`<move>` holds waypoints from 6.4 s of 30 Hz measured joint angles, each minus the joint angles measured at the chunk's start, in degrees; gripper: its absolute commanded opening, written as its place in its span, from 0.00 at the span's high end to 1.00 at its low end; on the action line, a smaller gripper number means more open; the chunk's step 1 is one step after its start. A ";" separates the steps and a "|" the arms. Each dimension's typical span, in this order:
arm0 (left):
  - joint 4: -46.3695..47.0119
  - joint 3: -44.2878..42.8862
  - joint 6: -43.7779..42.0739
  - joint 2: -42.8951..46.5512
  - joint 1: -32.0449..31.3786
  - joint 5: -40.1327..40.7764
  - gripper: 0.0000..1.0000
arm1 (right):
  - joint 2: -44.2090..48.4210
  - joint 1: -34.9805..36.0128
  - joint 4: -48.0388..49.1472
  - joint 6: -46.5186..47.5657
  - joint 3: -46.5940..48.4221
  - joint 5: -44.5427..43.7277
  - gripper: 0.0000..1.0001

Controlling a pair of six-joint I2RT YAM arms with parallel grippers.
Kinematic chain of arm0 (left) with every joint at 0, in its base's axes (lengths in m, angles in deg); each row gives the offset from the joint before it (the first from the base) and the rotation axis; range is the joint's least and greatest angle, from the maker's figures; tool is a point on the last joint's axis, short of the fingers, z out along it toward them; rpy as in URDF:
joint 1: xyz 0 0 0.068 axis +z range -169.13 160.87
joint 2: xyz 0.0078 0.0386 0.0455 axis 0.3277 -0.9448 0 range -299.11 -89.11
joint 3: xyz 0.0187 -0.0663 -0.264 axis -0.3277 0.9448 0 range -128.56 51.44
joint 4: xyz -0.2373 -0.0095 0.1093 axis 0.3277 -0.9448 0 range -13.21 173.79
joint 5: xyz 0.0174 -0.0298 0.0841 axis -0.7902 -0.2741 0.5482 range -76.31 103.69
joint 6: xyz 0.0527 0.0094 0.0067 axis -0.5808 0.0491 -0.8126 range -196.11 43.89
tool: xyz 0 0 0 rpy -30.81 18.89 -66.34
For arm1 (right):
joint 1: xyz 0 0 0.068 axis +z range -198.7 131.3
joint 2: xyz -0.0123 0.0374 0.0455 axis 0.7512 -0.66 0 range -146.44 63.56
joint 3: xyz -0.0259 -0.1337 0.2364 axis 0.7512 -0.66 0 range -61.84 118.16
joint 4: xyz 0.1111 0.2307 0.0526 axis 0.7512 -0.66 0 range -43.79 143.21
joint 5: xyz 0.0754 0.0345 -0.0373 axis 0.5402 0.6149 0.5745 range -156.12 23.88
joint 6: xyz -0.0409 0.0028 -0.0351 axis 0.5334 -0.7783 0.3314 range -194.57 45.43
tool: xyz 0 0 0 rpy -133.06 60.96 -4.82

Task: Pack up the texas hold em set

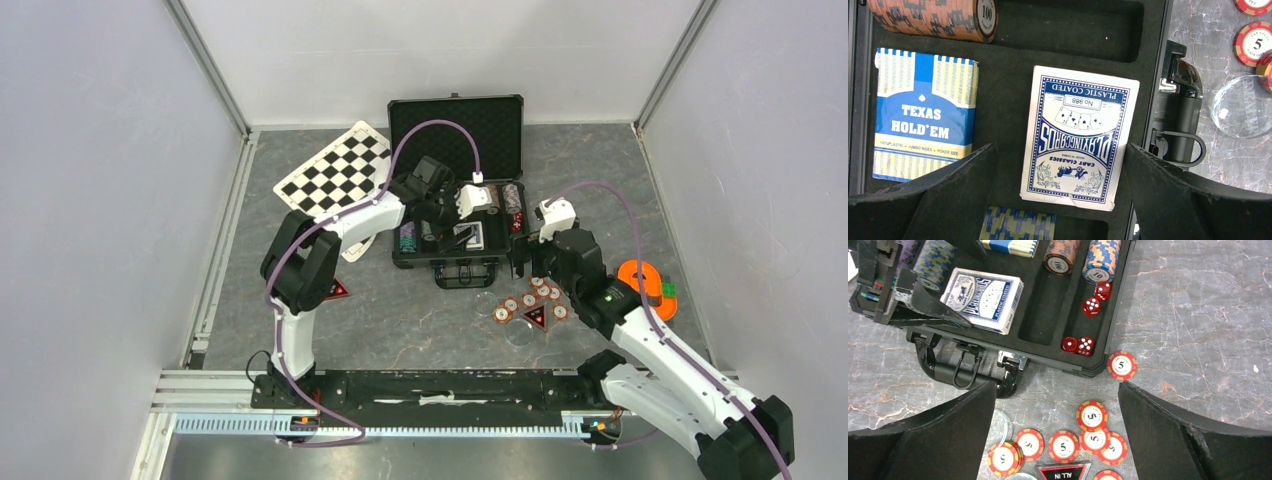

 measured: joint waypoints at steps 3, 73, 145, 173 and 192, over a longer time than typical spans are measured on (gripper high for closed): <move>0.02 0.00 0.74 0.13 0.04 -0.02 0.00 | -0.48 -0.13 -0.39 -0.42 0.00 -1.16 0.11; 38.51 62.62 59.69 55.67 11.30 26.88 0.00 | -42.34 -2.38 13.70 -10.21 15.87 15.82 0.50; 17.27 54.84 64.32 57.66 11.65 39.39 0.00 | 4.48 -4.00 -5.73 -2.58 -1.05 6.03 0.02; 31.17 65.20 62.42 62.14 8.11 38.86 0.00 | -14.86 19.52 -6.69 -0.31 -1.64 7.30 0.02; 31.58 65.42 62.42 62.38 8.11 38.29 0.00 | -30.82 20.11 -8.15 1.55 5.29 3.30 0.12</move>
